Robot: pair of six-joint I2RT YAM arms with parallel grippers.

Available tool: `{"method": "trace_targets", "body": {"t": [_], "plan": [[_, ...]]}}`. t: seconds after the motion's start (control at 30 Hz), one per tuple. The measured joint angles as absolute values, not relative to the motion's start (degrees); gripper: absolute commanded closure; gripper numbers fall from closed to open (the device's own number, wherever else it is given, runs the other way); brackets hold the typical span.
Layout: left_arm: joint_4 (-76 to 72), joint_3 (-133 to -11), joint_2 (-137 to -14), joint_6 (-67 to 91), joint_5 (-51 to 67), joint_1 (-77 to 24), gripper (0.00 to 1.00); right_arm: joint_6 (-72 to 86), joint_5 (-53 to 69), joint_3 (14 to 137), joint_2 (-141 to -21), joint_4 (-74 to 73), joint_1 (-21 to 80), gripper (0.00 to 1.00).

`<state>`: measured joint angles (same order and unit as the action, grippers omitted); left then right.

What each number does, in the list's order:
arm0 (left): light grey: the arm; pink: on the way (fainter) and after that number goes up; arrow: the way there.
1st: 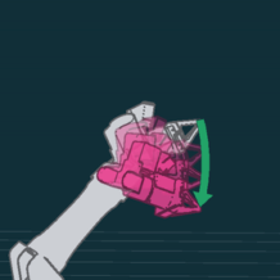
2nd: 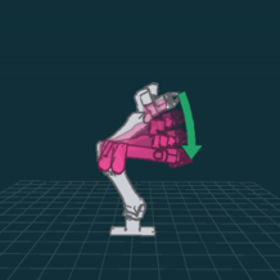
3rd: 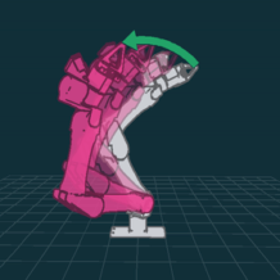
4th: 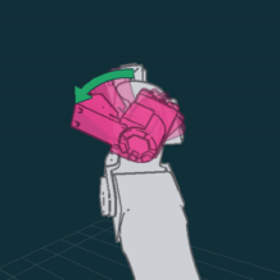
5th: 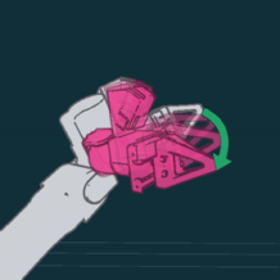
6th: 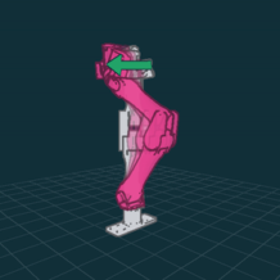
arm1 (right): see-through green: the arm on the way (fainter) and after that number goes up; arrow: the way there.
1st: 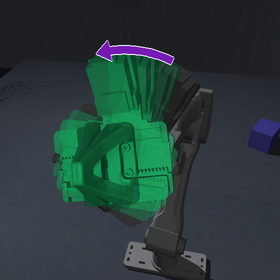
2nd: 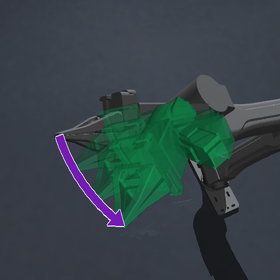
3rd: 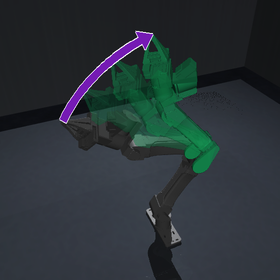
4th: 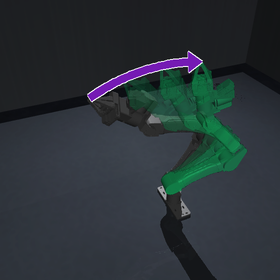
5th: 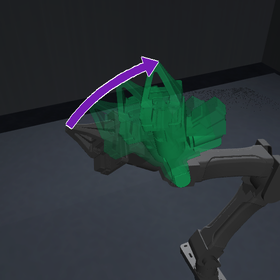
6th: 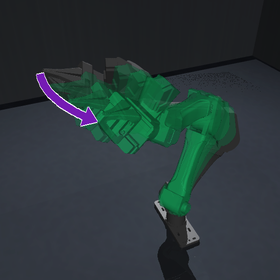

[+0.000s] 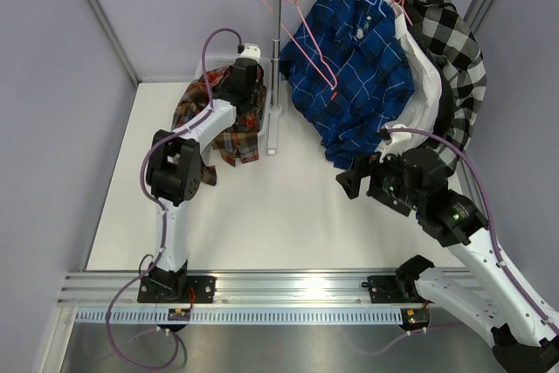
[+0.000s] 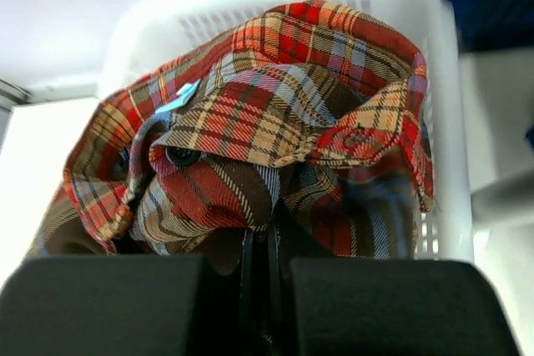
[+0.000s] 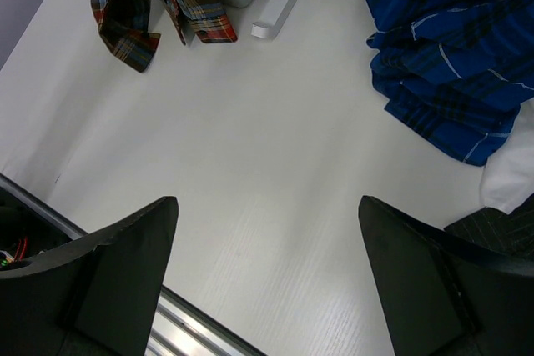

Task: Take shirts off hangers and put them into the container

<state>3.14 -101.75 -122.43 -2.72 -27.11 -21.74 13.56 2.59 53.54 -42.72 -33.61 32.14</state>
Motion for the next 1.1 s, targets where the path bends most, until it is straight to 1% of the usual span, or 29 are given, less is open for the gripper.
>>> {"method": "trace_targets", "body": {"t": [0.23, 0.3, 0.37, 0.4, 0.43, 0.5, 0.53, 0.63, 0.67, 0.83, 1.0, 1.1], "plan": [[12.4, -107.4, -128.7, -1.7, -24.8, -21.8, 0.84, 13.6, 2.7, 53.5, -43.2, -33.6, 32.1, 0.01], [14.6, -108.7, -130.0, -1.4, -23.8, -21.7, 0.82, 13.6, 2.7, 53.5, -43.2, -33.6, 32.1, 0.01], [16.9, -109.8, -130.7, -1.1, -22.6, -21.5, 0.77, 13.7, 2.7, 53.5, -43.2, -33.6, 32.1, 0.01], [17.8, -110.1, -130.8, -0.6, -21.8, -21.3, 0.72, 13.8, 2.7, 53.4, -43.2, -33.6, 32.1, 0.00], [18.5, -110.3, -130.9, -0.2, -21.2, -21.2, 0.53, 13.8, 2.7, 53.4, -43.2, -33.6, 32.1, 0.01], [19.4, -110.3, -130.9, 0.6, -20.4, -20.9, 0.30, 13.8, 2.7, 53.4, -43.2, -33.6, 32.1, 0.00], [19.8, -110.3, -130.8, 1.1, -20.1, -20.8, 0.16, 13.8, 2.7, 53.4, -43.1, -33.6, 32.1, 0.01], [21.5, -110.3, -130.0, 2.3, -19.5, -20.3, 0.03, 13.8, 2.7, 53.4, -42.7, -33.6, 32.1, 0.01], [22.2, -110.2, -129.0, 2.8, -19.2, -20.2, 0.01, 13.8, 2.7, 53.4, -42.6, -33.6, 32.1, 0.01], [24.8, -109.6, -119.9, 5.5, -18.7, -20.2, 0.01, 13.8, 2.8, 53.4, -41.6, -33.6, 32.1, 0.01], [23.8, -104.4, -101.7, 10.6, -20.2, -20.5, 0.01, 13.8, 3.5, 53.4, -40.2, -33.6, 32.1, 0.00], [21.8, -96.6, -89.9, 14.0, -23.5, -20.4, 0.01, 14.0, 4.2, 53.4, -39.5, -33.5, 32.1, 0.01]]}}
